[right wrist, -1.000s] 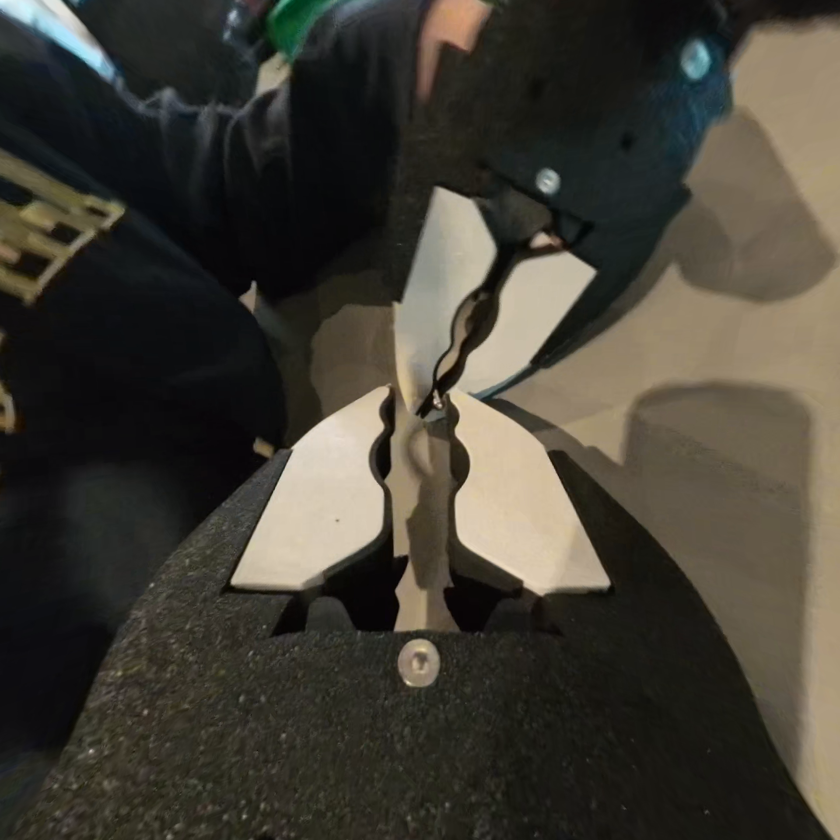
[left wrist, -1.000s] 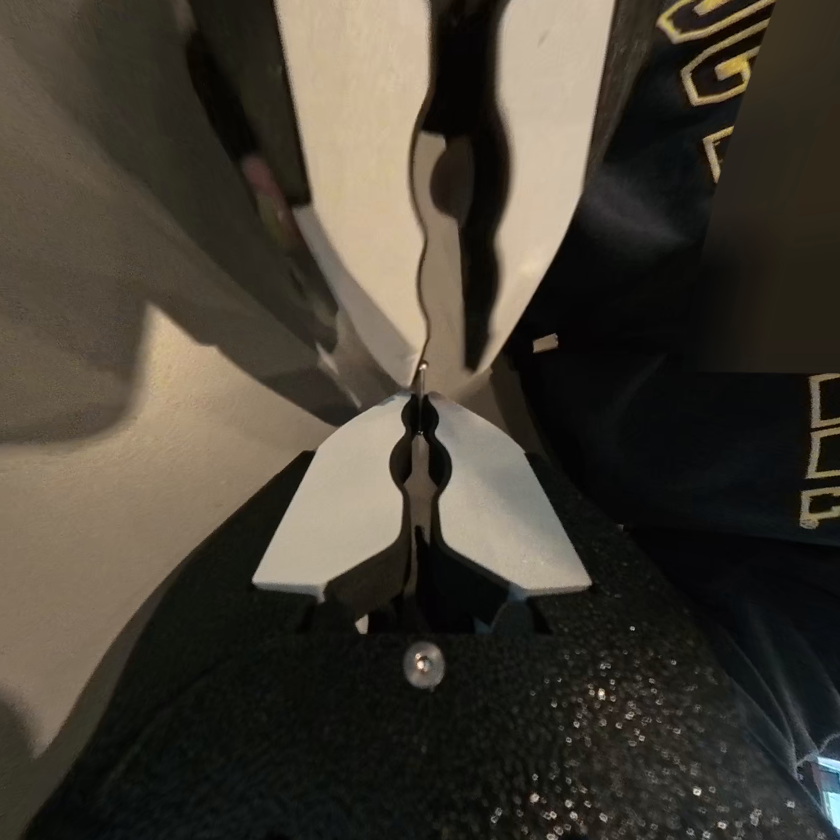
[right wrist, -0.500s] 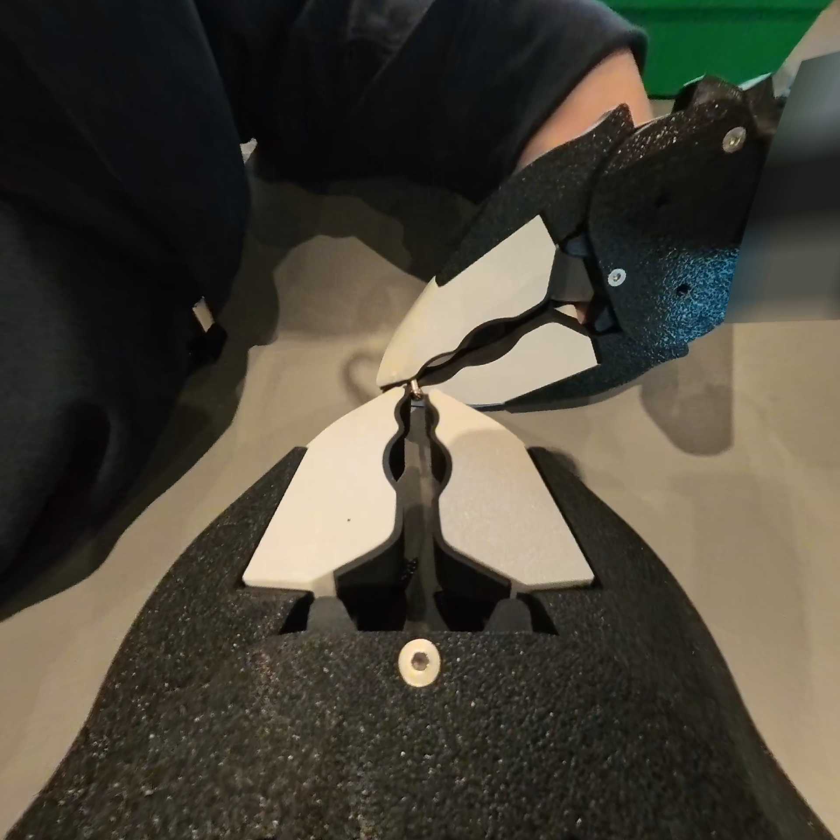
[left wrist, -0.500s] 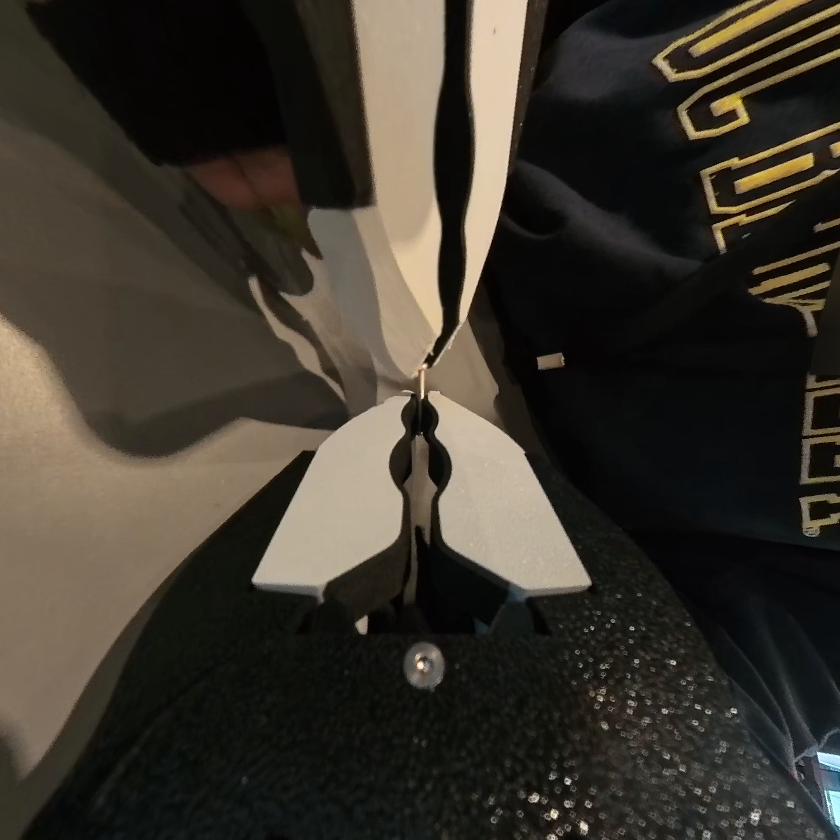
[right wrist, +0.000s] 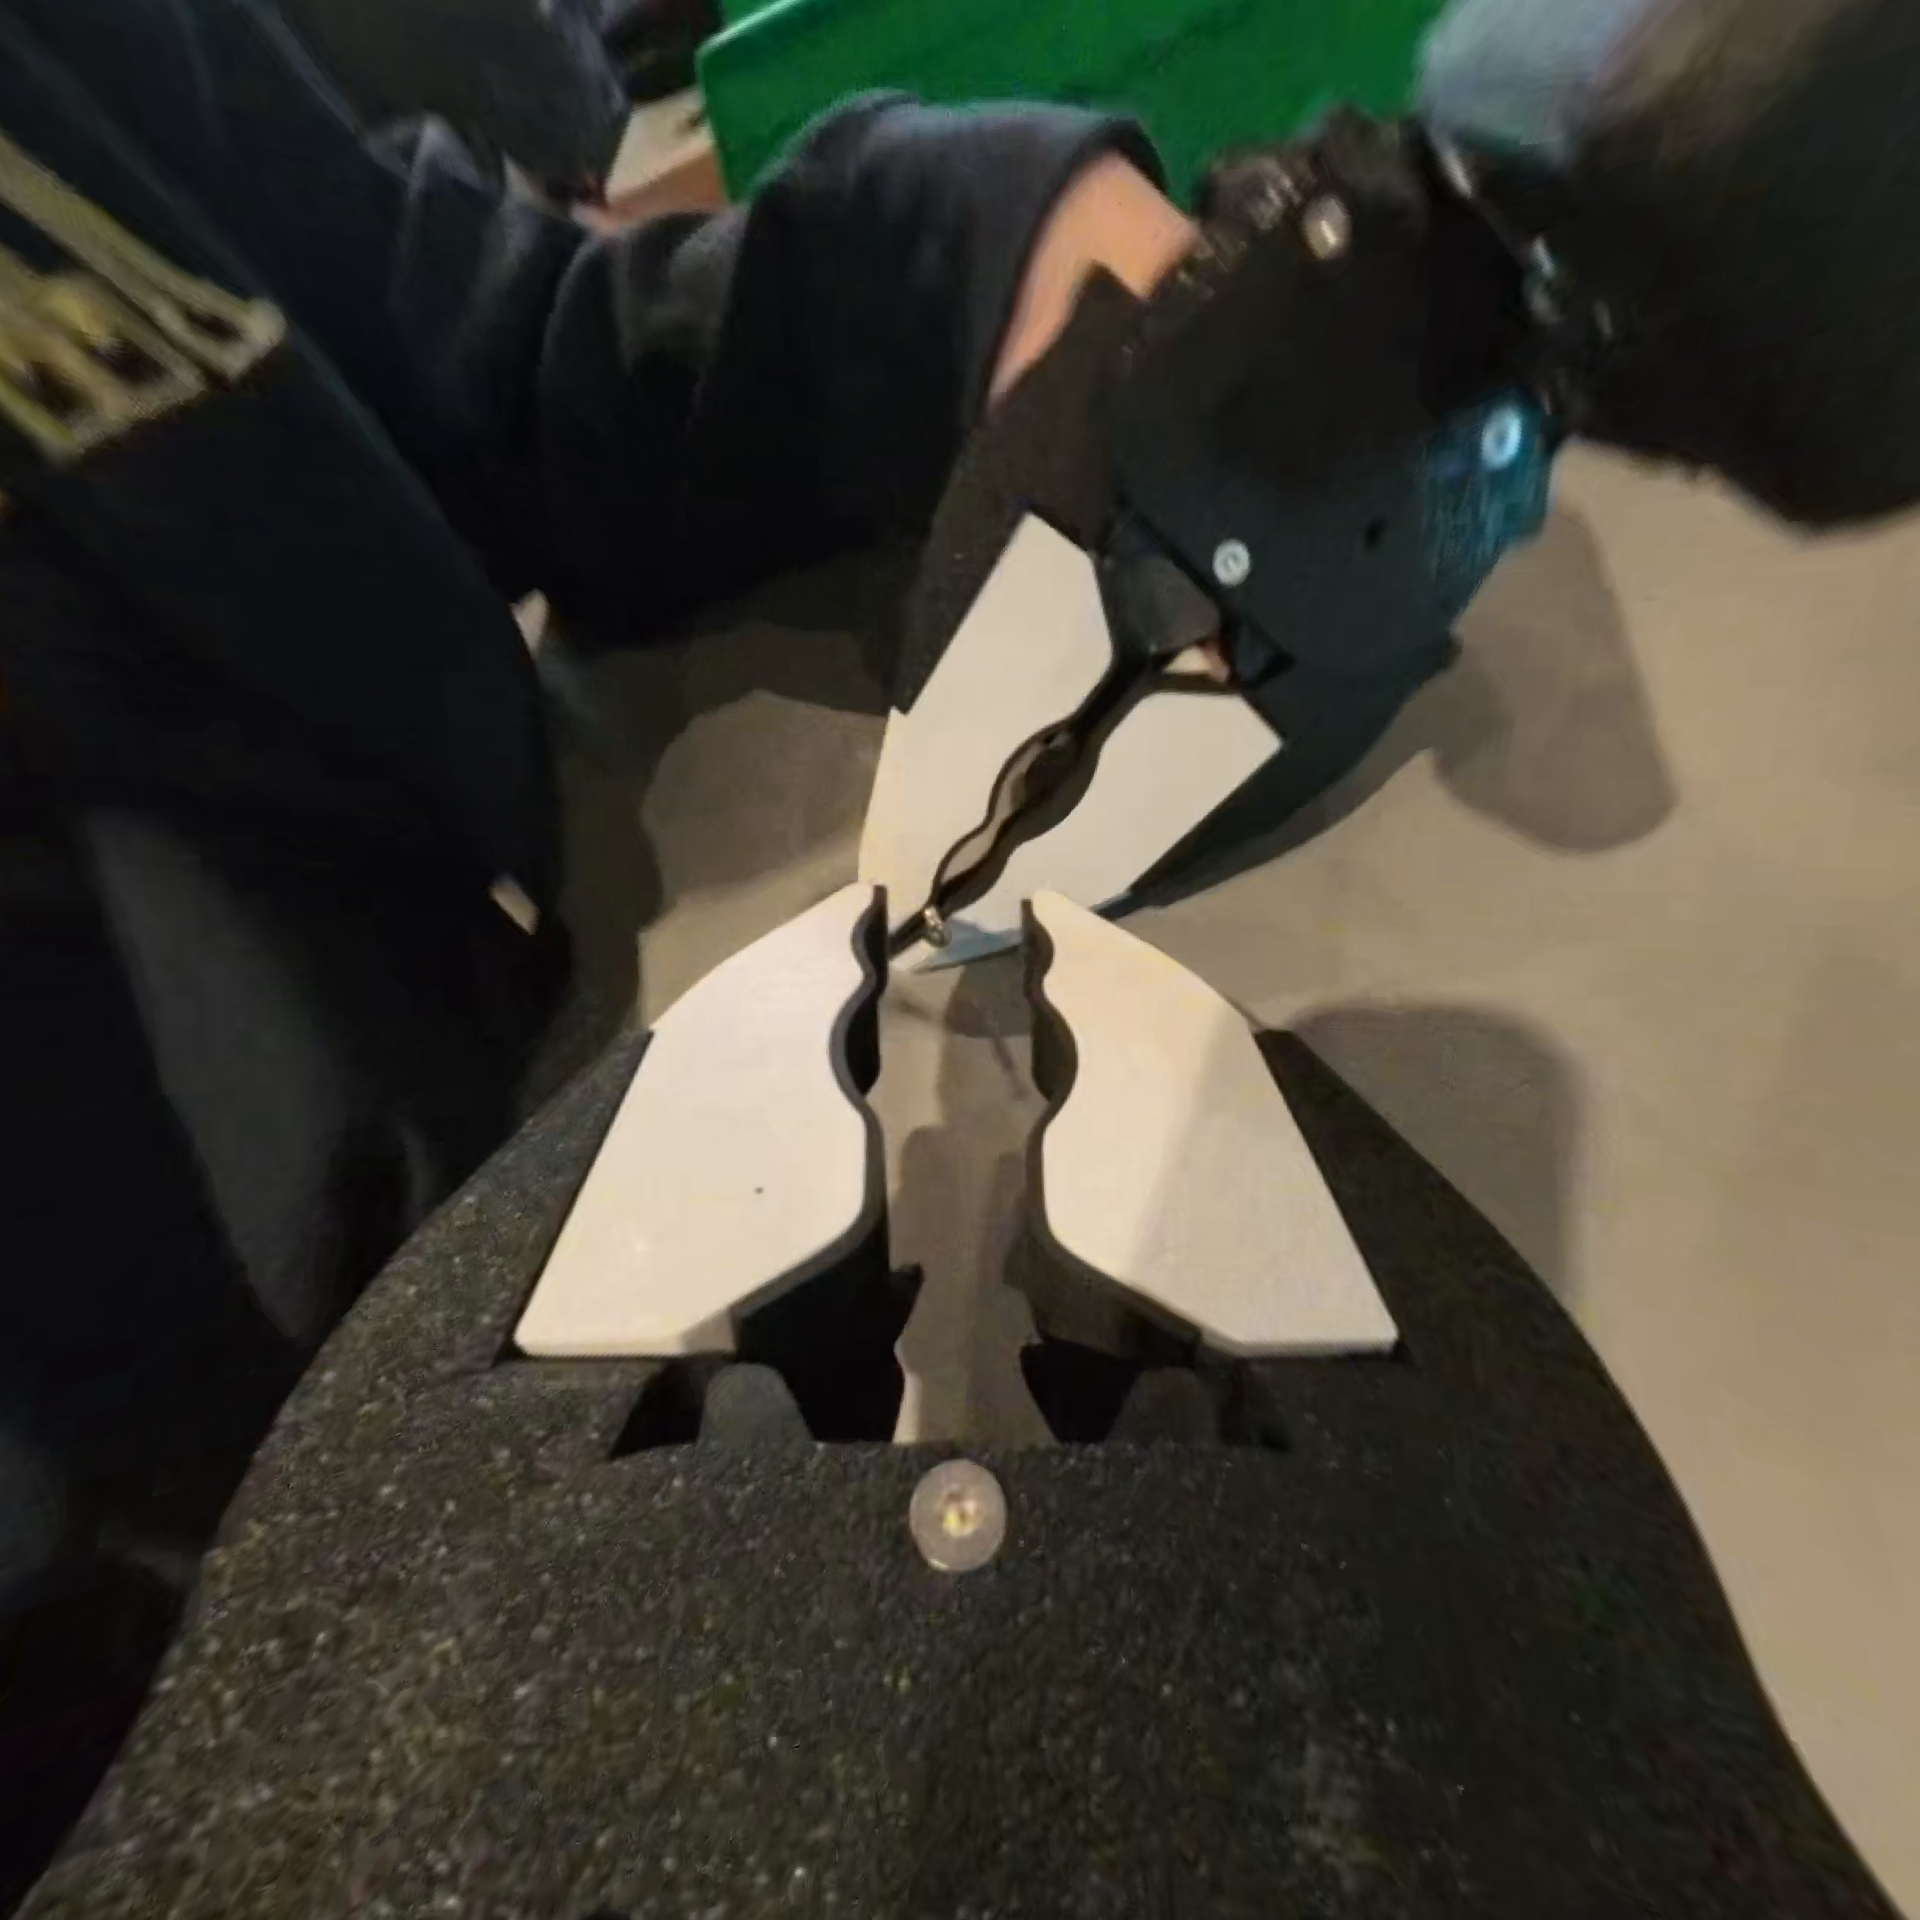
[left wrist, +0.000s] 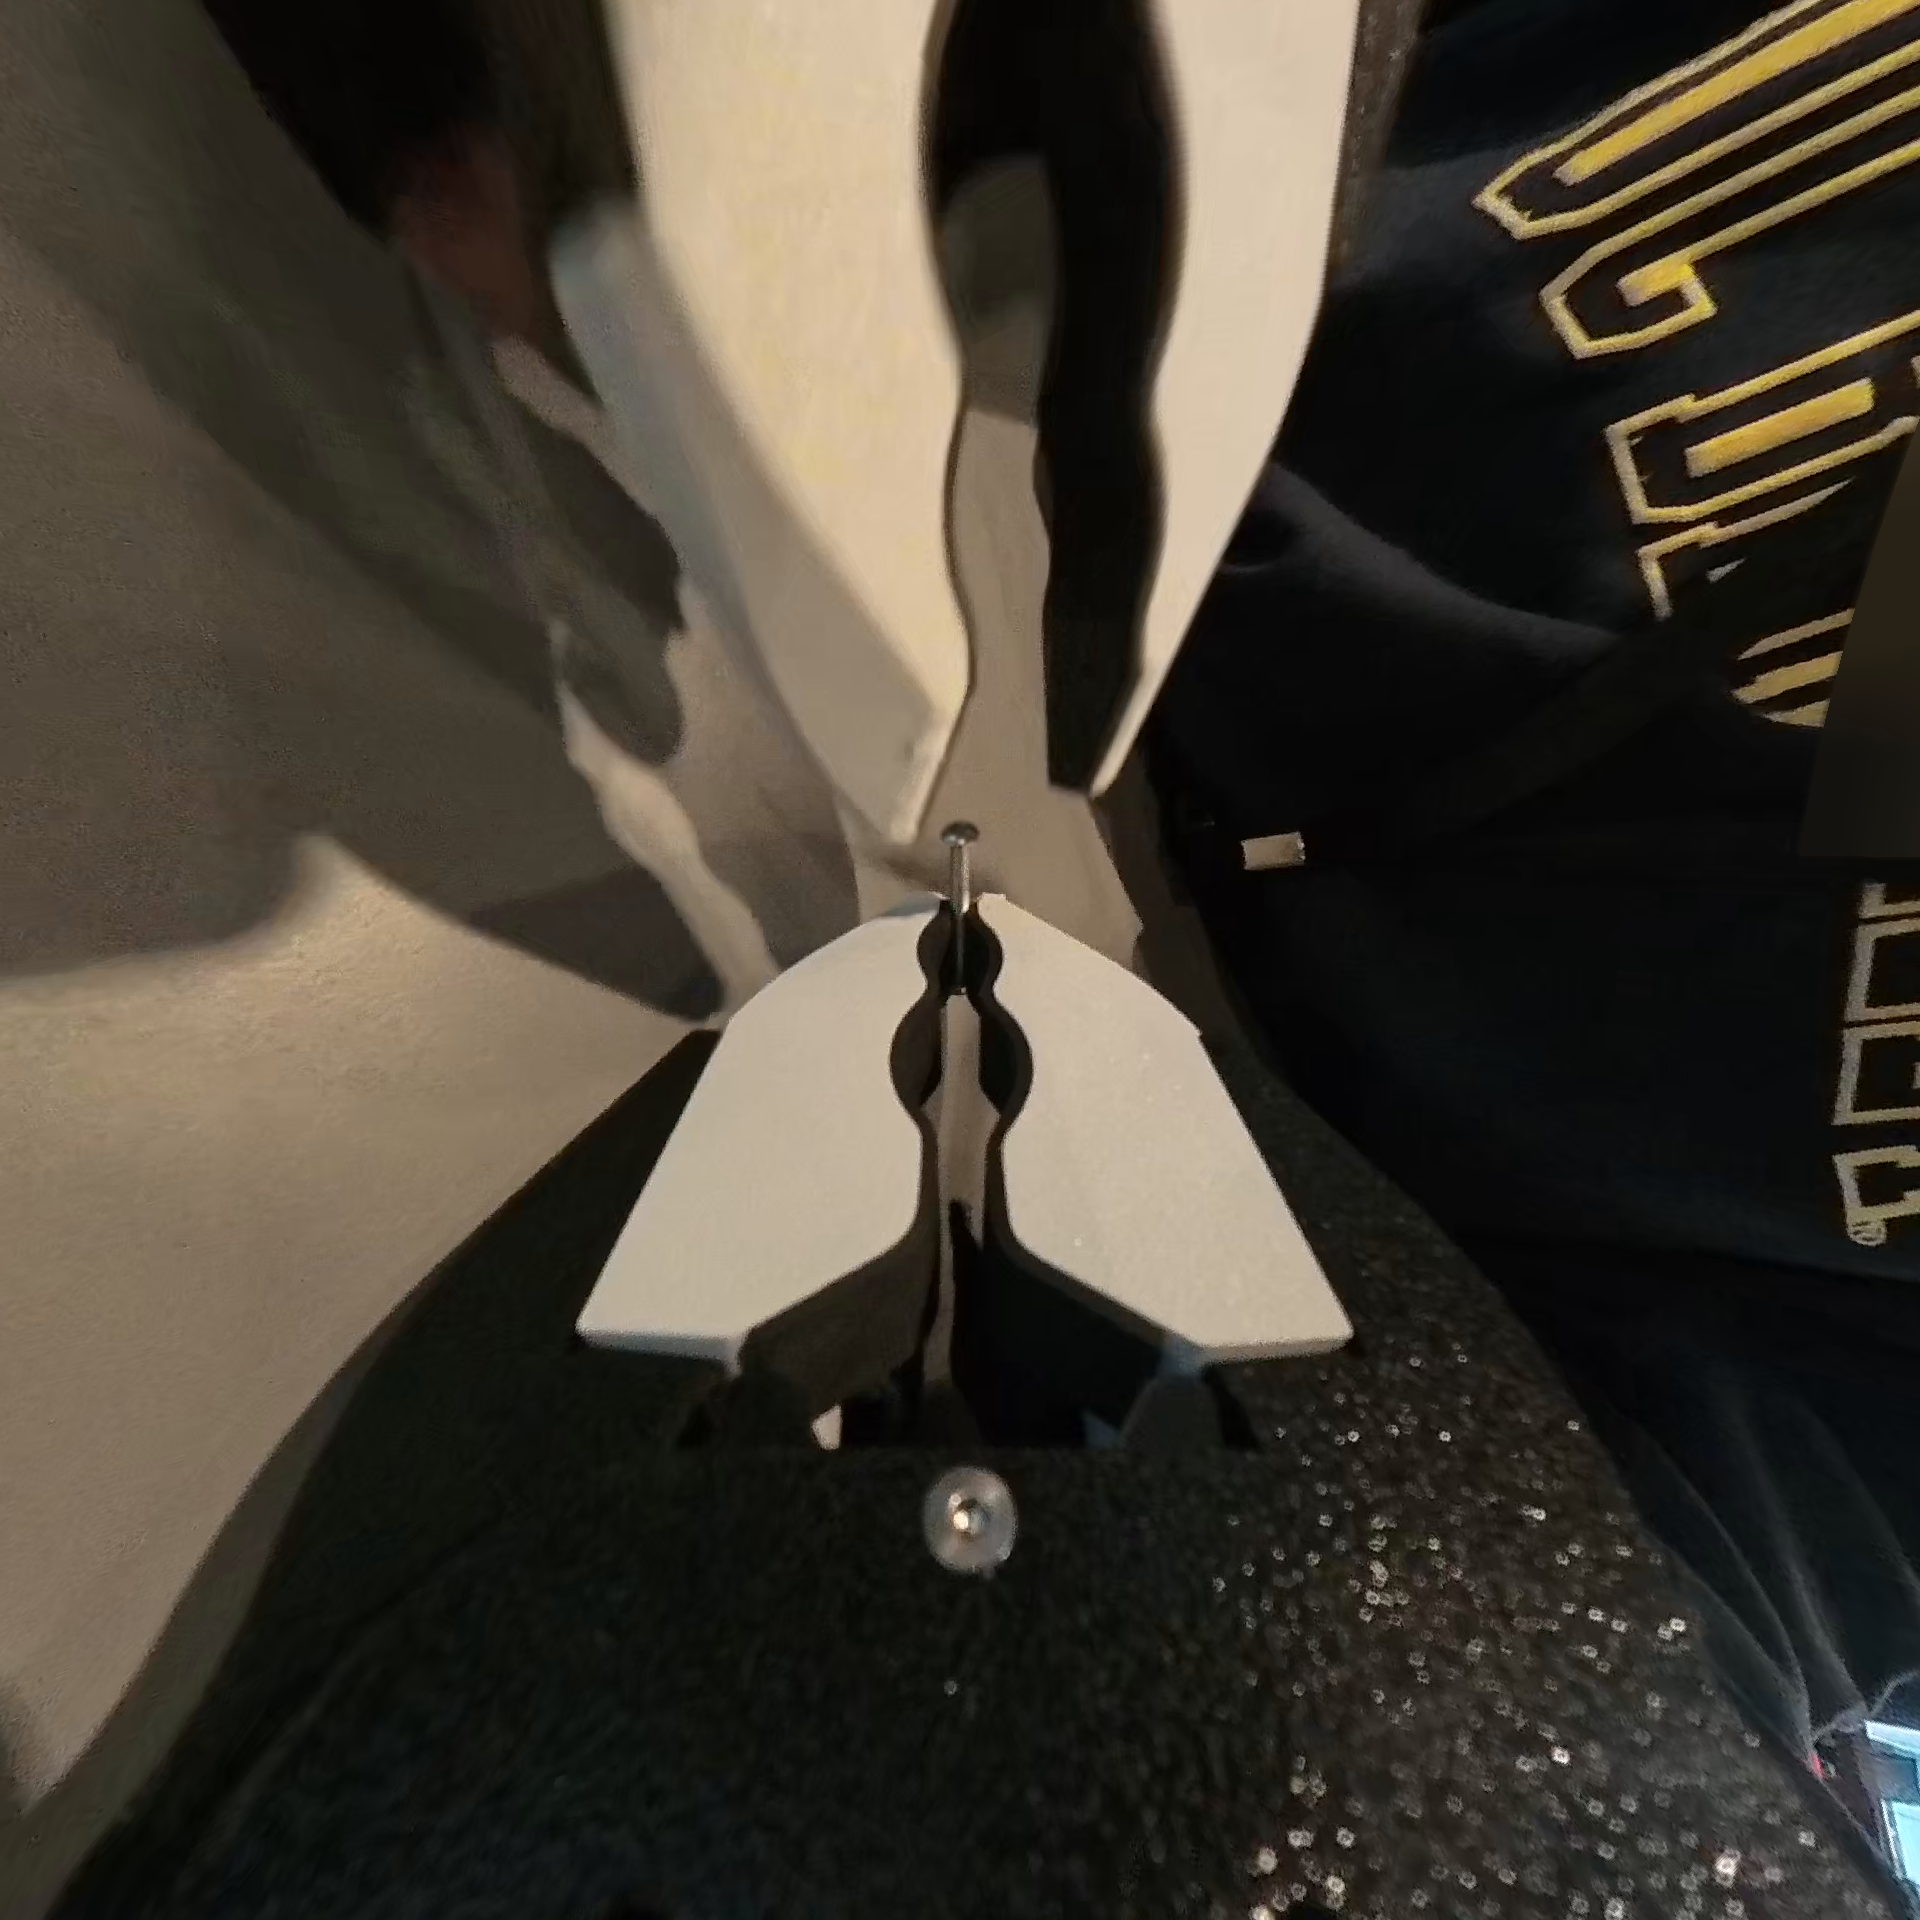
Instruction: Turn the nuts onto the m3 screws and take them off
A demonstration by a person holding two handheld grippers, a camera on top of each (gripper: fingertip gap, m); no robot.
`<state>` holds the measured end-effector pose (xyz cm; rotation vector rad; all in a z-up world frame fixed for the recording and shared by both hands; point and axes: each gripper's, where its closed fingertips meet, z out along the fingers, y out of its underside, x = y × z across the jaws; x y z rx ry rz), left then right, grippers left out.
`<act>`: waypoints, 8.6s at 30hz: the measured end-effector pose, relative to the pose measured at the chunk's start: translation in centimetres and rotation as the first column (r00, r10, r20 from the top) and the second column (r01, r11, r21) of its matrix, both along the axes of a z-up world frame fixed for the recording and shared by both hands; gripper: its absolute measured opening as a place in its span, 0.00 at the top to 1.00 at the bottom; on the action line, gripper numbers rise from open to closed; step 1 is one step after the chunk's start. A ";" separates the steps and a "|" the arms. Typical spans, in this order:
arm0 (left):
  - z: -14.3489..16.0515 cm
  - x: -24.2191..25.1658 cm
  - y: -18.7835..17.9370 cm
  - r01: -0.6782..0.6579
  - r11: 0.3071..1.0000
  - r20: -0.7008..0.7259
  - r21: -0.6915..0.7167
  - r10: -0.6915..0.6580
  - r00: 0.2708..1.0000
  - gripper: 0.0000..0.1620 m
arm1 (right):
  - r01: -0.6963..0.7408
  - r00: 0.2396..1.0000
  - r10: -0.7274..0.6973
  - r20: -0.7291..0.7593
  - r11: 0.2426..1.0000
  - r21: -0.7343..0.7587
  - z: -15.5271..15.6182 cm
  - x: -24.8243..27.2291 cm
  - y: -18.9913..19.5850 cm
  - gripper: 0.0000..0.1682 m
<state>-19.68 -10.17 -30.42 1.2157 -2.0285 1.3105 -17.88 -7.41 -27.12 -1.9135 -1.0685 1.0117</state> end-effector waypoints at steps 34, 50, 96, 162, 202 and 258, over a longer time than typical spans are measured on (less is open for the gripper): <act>-0.3 -0.3 -0.2 0.025 0.999 -0.022 0.023 -0.025 0.999 1.00 | 0.115 0.976 -0.081 0.203 0.980 -0.161 -2.3 -1.3 -0.7 0.97; 0.3 -0.1 -0.2 0.002 1.000 -0.004 -0.030 -0.002 1.000 0.99 | -0.052 0.998 0.058 -0.029 0.984 0.170 0.4 -0.3 -0.3 0.92; 0.4 -0.1 -0.2 0.023 0.999 0.016 -0.042 -0.022 1.000 0.99 | -0.099 0.990 0.087 0.112 0.989 0.106 -1.3 -0.9 -0.5 0.97; 1.4 -0.8 -0.4 0.057 0.988 0.027 -0.144 -0.053 0.998 0.99 | -0.229 0.969 0.224 0.108 0.972 0.042 -0.3 -1.1 -1.1 0.90; 1.4 -0.8 -0.4 0.057 0.988 0.019 -0.147 -0.054 0.998 1.00 | -0.282 0.956 0.249 0.157 0.927 0.246 -0.2 -0.9 -0.4 0.91; 1.5 -0.8 -0.4 0.057 0.987 0.018 -0.151 -0.055 0.998 0.99 | 0.120 0.993 -0.118 0.023 0.975 -0.188 0.1 -1.0 -0.9 0.94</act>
